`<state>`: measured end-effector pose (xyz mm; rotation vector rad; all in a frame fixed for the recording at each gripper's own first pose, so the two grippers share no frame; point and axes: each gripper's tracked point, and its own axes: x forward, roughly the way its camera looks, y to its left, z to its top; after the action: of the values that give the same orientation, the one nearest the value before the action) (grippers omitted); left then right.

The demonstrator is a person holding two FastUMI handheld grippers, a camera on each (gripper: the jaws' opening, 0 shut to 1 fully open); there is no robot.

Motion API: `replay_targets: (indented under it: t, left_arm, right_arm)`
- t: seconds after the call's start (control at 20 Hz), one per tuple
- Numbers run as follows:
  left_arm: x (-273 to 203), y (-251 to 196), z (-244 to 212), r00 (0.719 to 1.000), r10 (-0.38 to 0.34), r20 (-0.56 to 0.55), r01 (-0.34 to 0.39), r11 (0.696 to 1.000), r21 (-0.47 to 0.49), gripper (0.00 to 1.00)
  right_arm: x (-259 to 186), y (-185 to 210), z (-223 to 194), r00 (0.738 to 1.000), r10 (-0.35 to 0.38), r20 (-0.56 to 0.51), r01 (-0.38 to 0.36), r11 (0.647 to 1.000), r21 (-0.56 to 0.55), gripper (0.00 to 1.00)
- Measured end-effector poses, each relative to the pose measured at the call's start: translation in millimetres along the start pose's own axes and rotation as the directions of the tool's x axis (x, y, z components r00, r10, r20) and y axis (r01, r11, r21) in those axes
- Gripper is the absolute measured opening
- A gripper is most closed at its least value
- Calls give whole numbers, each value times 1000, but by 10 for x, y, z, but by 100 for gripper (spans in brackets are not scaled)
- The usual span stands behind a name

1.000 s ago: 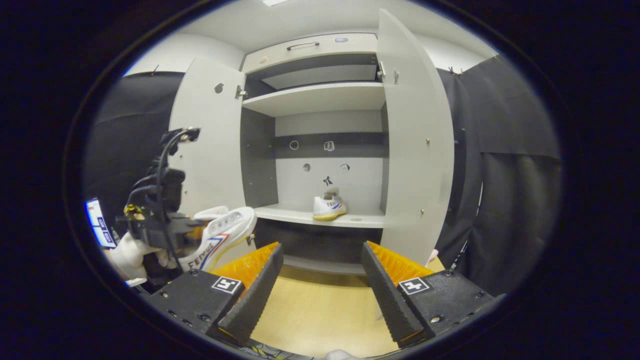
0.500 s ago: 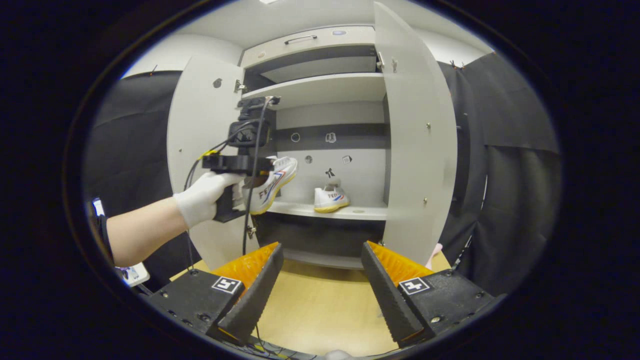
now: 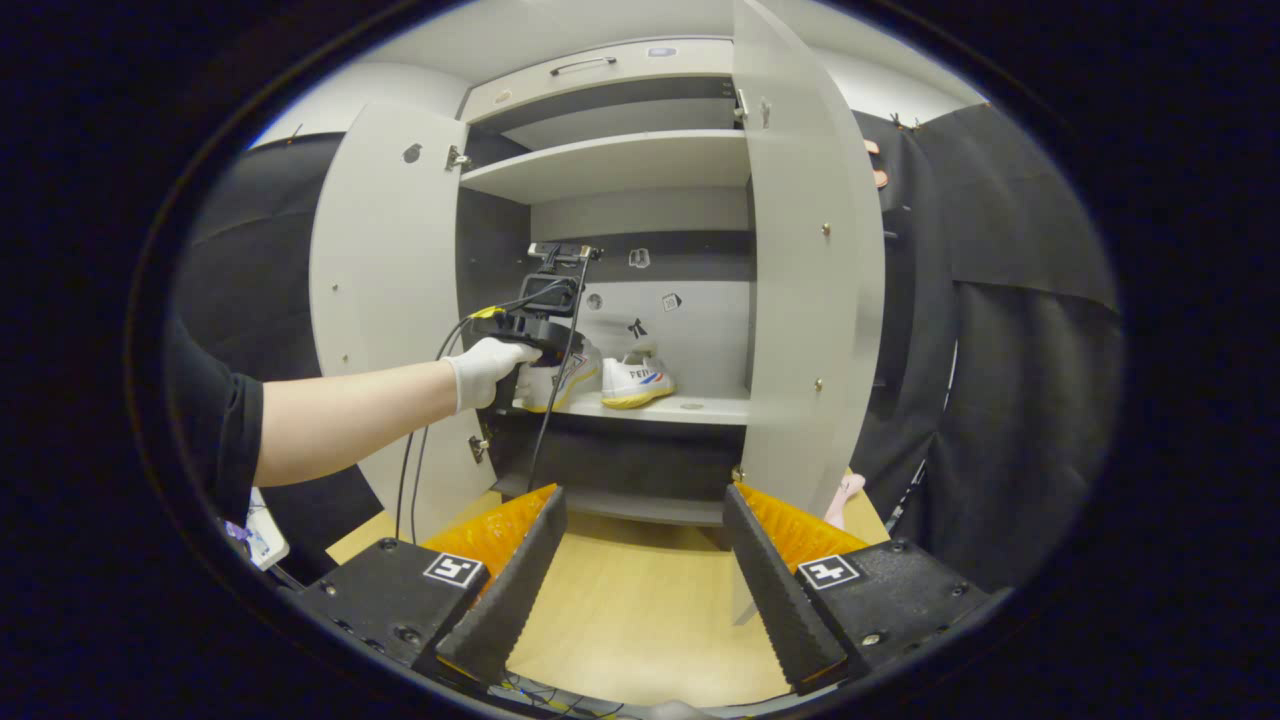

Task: Grab one shoe with the right hand and put it into the shoe cabinet, grab the other shoe with the left hand and put it into the shoe cabinet; then close the right door with the right hand and the left door with the left hand.

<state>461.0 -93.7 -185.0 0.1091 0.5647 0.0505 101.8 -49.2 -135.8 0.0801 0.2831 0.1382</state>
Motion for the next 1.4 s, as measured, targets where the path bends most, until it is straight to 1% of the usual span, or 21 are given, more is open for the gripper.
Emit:
replay_targets:
  t: [0.1, 0.15, 0.25, 0.35, 0.4, 0.45, 0.5, 0.55, 0.65, 0.7, 0.75, 0.85, 1.0, 1.1, 1.2, 1.3, 1.4]
  left_arm:
    - [37, -54, -20, 998, -32, -55, 33, 999, 0, 2]
    - [77, -63, -20, 997, -46, -59, 46, 999, 3, 3]
    - [48, -60, -56, 996, -48, -80, 48, 999, -1, 6]
    - [6, -23, -36, 996, -50, -69, 50, 999, -1, 17]
    - [-36, -15, -2, 997, -60, -56, 60, 998, -6, 19]
    - [-82, -28, 25, 996, -74, -45, 73, 997, -12, 50]
    - [-113, 7, 40, 997, -75, -32, 74, 997, -25, 58]
    - [-189, 6, 96, 996, -85, -7, 84, 996, -36, 70]
    - [-327, 98, 163, 997, -75, 30, 77, 995, -57, 100]
    - [-419, 107, 211, 995, -84, 53, 88, 994, -71, 96]
    - [-510, 115, 259, 993, -92, 76, 98, 992, -80, 95]
    - [-698, 173, 371, 988, -83, 133, 94, 993, -75, 96]
    - [-1099, 173, 532, 972, -98, 213, 115, 991, -67, 96]
    - [-1394, 171, 608, 957, -111, 270, 129, 990, -51, 96]
    - [-1730, 231, 680, 937, -106, 333, 123, 992, -32, 96]
    - [-2097, 242, 686, 915, -129, 383, 151, 988, -28, 96]
    - [-2405, 307, 610, 904, -137, 406, 164, 986, -34, 96]
  right_arm:
    - [32, -25, -47, 1000, -2, -13, 3, 1000, 7, 99]
    - [55, -27, -88, 1000, 0, -25, 1, 1000, 9, 99]
    - [69, -26, -110, 999, 4, -40, -3, 1000, 18, 100]
    - [66, -20, -83, 999, 7, -35, -7, 1000, 23, 100]
    - [67, -12, -59, 1000, 9, -28, -9, 1000, 22, 100]
    - [68, -16, -51, 1000, 6, -26, -6, 1000, 17, 100]
    - [66, -15, -39, 1000, 6, -24, -6, 1000, 13, 99]
    - [64, -10, -9, 1000, 5, -16, -5, 1000, 14, 100]
    - [51, 17, 43, 1000, 5, -2, -5, 1000, 11, 100]
    - [47, 31, 69, 1000, 4, 4, -4, 1000, 7, 99]
    - [35, 49, 87, 1000, 5, 10, -5, 1000, 3, 99]
    - [2, 103, 149, 1000, 7, 28, -7, 1000, -1, 99]
    - [-54, 168, 246, 998, 3, 59, -2, 1000, -11, 99]
    - [-97, 223, 310, 997, 0, 78, 1, 1000, -13, 99]
    - [-164, 260, 374, 995, -7, 97, 9, 1000, -20, 99]
    - [-225, 304, 422, 994, -11, 113, 13, 1000, -21, 99]
    - [-286, 333, 470, 992, -18, 128, 21, 1000, -20, 99]
